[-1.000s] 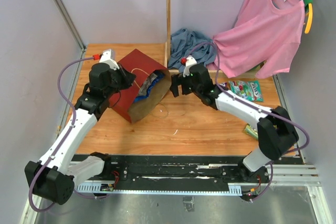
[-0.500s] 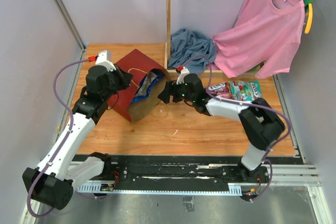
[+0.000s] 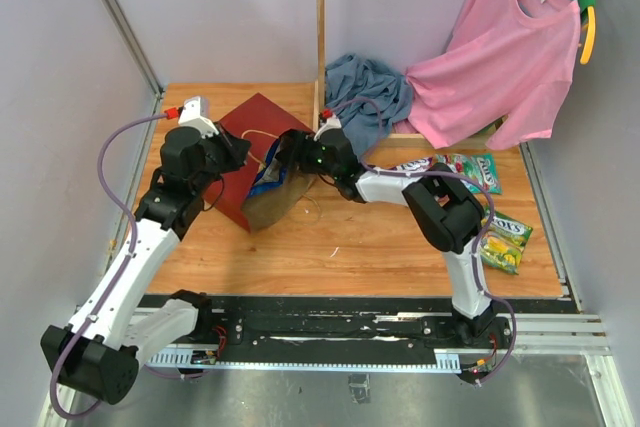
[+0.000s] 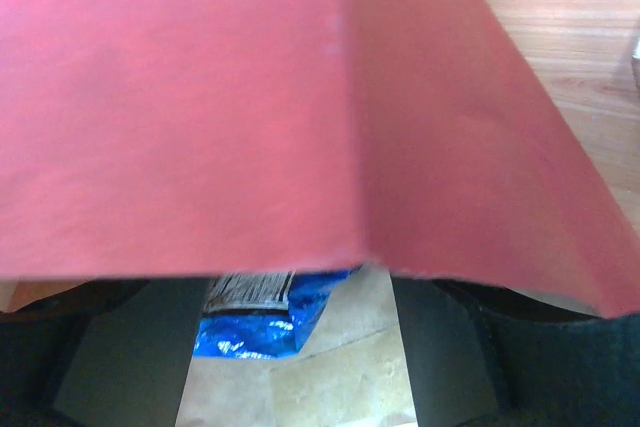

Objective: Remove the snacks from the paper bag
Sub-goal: Take out the snack from the paper bag, then place the snack at the center of the board.

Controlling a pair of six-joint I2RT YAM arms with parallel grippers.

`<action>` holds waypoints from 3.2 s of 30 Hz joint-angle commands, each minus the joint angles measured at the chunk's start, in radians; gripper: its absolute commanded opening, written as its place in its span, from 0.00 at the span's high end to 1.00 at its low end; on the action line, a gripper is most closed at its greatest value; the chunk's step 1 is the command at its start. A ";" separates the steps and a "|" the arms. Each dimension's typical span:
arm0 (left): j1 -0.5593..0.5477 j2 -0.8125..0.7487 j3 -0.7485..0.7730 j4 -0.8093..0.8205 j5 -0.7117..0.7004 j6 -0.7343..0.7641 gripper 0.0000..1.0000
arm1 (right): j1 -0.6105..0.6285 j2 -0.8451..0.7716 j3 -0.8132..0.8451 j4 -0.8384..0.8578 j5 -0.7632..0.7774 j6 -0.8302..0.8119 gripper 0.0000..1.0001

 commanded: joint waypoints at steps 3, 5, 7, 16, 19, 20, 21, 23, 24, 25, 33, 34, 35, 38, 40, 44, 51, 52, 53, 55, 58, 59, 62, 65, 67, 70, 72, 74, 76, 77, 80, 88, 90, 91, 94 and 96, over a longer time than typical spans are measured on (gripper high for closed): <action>0.009 -0.040 -0.007 0.030 -0.002 0.016 0.99 | 0.029 0.092 0.042 0.055 0.155 0.138 0.33; 0.010 -0.044 -0.008 0.031 -0.003 0.016 1.00 | 0.039 0.112 0.073 0.017 0.178 0.142 0.33; 0.010 -0.044 -0.008 0.031 -0.002 0.017 1.00 | 0.050 0.123 0.101 -0.017 0.201 0.131 0.33; 0.009 -0.041 -0.008 0.031 -0.006 0.020 1.00 | 0.062 0.110 0.058 0.040 0.253 0.113 0.65; 0.010 -0.042 -0.007 0.028 -0.018 0.020 0.99 | 0.062 0.080 0.013 0.083 0.255 0.100 0.85; 0.010 -0.042 -0.007 0.026 -0.024 0.019 1.00 | 0.062 0.069 -0.004 0.098 0.252 0.097 0.93; 0.011 -0.042 -0.007 0.026 -0.028 0.019 0.99 | 0.063 0.055 -0.021 0.116 0.248 0.096 0.98; 0.011 -0.044 -0.007 0.025 -0.040 0.019 0.99 | 0.063 0.021 -0.056 0.136 0.234 0.101 0.99; 0.010 -0.046 -0.008 0.025 -0.047 0.018 1.00 | 0.064 0.000 -0.074 0.146 0.224 0.104 0.99; 0.012 -0.048 -0.008 0.025 -0.052 0.018 1.00 | 0.067 -0.026 -0.094 0.157 0.214 0.105 0.99; 0.016 -0.055 -0.008 0.026 -0.072 0.021 0.99 | 0.090 -0.252 -0.219 0.177 0.145 0.100 0.99; 0.017 -0.056 -0.008 0.026 -0.073 0.021 0.99 | 0.090 -0.272 -0.228 0.175 0.137 0.108 0.99; 0.018 -0.056 -0.008 0.026 -0.075 0.022 0.99 | 0.090 -0.292 -0.234 0.171 0.129 0.111 0.99; 0.018 -0.060 -0.008 0.026 -0.082 0.023 1.00 | 0.091 -0.348 -0.234 0.142 0.113 0.110 0.99; 0.018 -0.062 -0.008 0.025 -0.089 0.026 0.99 | 0.092 -0.384 -0.235 0.125 0.103 0.102 0.99; 0.018 -0.062 -0.007 0.025 -0.097 0.028 0.99 | 0.100 -0.476 -0.252 0.058 0.107 0.067 0.99; 0.018 -0.062 -0.007 0.023 -0.103 0.030 1.00 | 0.098 -0.691 -0.351 -0.105 0.151 -0.058 0.99; 0.018 -0.062 -0.007 0.022 -0.103 0.031 0.99 | 0.095 -0.716 -0.363 -0.128 0.156 -0.068 0.99; 0.018 -0.062 -0.007 0.023 -0.104 0.031 0.99 | 0.089 -0.744 -0.380 -0.133 0.154 -0.085 0.99; 0.018 -0.063 -0.005 0.023 -0.105 0.031 1.00 | 0.067 -0.793 -0.409 -0.120 0.149 -0.125 0.99; 0.019 -0.067 -0.007 0.023 -0.107 0.031 1.00 | 0.017 -0.873 -0.422 -0.178 0.126 -0.173 0.99; 0.018 -0.069 -0.007 0.023 -0.108 0.032 0.99 | 0.002 -0.908 -0.417 -0.218 0.125 -0.191 0.99; 0.018 -0.071 -0.006 0.025 -0.109 0.034 0.99 | -0.027 -0.979 -0.386 -0.358 0.132 -0.262 0.99; 0.018 -0.070 -0.006 0.026 -0.100 0.036 0.99 | -0.035 -1.032 -0.349 -0.475 0.150 -0.341 0.99; 0.018 -0.070 -0.007 0.025 -0.094 0.036 0.99 | -0.041 -1.055 -0.324 -0.562 0.151 -0.397 0.98; 0.018 -0.075 -0.008 0.027 -0.092 0.035 0.99 | -0.063 -1.071 -0.302 -0.680 0.149 -0.472 0.98; 0.018 -0.076 -0.008 0.029 -0.091 0.034 0.99 | -0.102 -1.082 -0.315 -0.729 0.135 -0.483 0.98; 0.018 -0.076 -0.008 0.029 -0.088 0.033 0.99 | -0.138 -1.092 -0.328 -0.763 0.126 -0.482 0.97; 0.018 -0.076 -0.011 0.030 -0.082 0.032 0.99 | -0.166 -1.085 -0.342 -0.775 0.128 -0.484 0.94; 0.018 -0.076 -0.011 0.032 -0.077 0.031 0.99 | -0.179 -1.070 -0.352 -0.768 0.128 -0.483 0.93; 0.018 -0.074 -0.010 0.034 -0.071 0.030 1.00 | -0.204 -0.950 -0.349 -0.750 0.078 -0.468 0.95; 0.018 -0.078 -0.015 0.031 -0.086 0.037 1.00 | -0.206 -0.582 -0.205 -0.681 -0.123 -0.385 0.99; 0.018 -0.079 -0.014 0.031 -0.086 0.039 0.99 | -0.205 -0.547 -0.189 -0.646 -0.148 -0.362 0.99; 0.019 -0.080 -0.013 0.030 -0.085 0.039 0.99 | -0.206 -0.534 -0.180 -0.634 -0.158 -0.351 0.99; 0.018 -0.082 -0.013 0.029 -0.088 0.040 0.99 | -0.199 -0.523 -0.173 -0.627 -0.172 -0.357 0.94; 0.018 -0.085 -0.013 0.029 -0.087 0.040 1.00 | -0.194 -0.545 -0.192 -0.633 -0.155 -0.367 0.82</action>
